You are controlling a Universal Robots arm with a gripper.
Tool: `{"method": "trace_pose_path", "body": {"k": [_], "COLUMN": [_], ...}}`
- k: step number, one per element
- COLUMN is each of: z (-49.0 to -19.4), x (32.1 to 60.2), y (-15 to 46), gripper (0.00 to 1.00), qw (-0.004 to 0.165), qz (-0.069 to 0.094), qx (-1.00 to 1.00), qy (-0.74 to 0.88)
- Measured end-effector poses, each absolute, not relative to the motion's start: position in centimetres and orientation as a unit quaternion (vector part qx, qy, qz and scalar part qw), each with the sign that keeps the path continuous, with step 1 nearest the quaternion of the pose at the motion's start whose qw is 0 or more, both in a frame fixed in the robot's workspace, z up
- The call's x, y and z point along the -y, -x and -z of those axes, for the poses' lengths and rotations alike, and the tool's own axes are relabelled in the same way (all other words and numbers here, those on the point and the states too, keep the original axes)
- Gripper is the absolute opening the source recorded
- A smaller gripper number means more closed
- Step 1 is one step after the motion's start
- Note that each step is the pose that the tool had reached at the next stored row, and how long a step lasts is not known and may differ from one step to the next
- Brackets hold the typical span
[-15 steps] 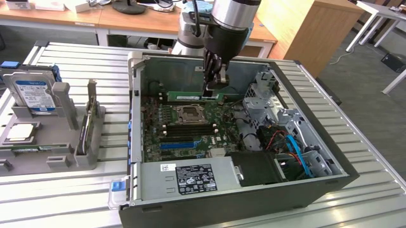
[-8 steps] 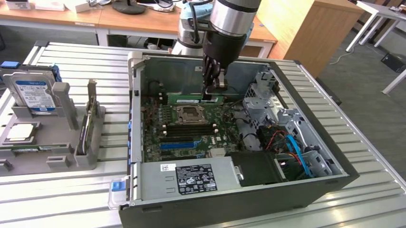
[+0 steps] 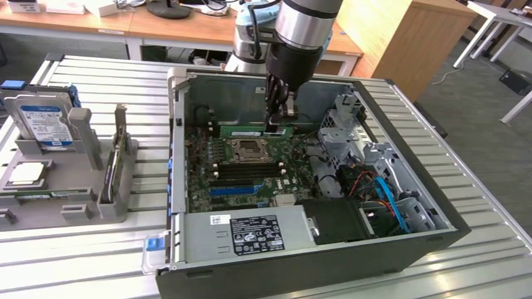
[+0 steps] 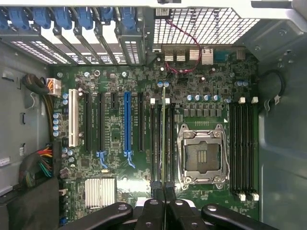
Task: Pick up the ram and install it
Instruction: 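Insert the ram into the slot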
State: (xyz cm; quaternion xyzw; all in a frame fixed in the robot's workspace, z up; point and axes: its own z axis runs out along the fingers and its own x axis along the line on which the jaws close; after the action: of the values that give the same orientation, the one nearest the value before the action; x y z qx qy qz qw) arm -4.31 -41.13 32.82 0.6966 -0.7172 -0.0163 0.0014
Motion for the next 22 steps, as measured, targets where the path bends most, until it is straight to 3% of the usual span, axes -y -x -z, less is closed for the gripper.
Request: {"method": "trace_pose_path", "body": {"k": [22], "z": [-32.59], "x": [41.62], "y": [3.63], "gripper": [0.12], "qw": [0.001], "qz": [0.016], "qx": [0.717], "qy": [-0.697]}}
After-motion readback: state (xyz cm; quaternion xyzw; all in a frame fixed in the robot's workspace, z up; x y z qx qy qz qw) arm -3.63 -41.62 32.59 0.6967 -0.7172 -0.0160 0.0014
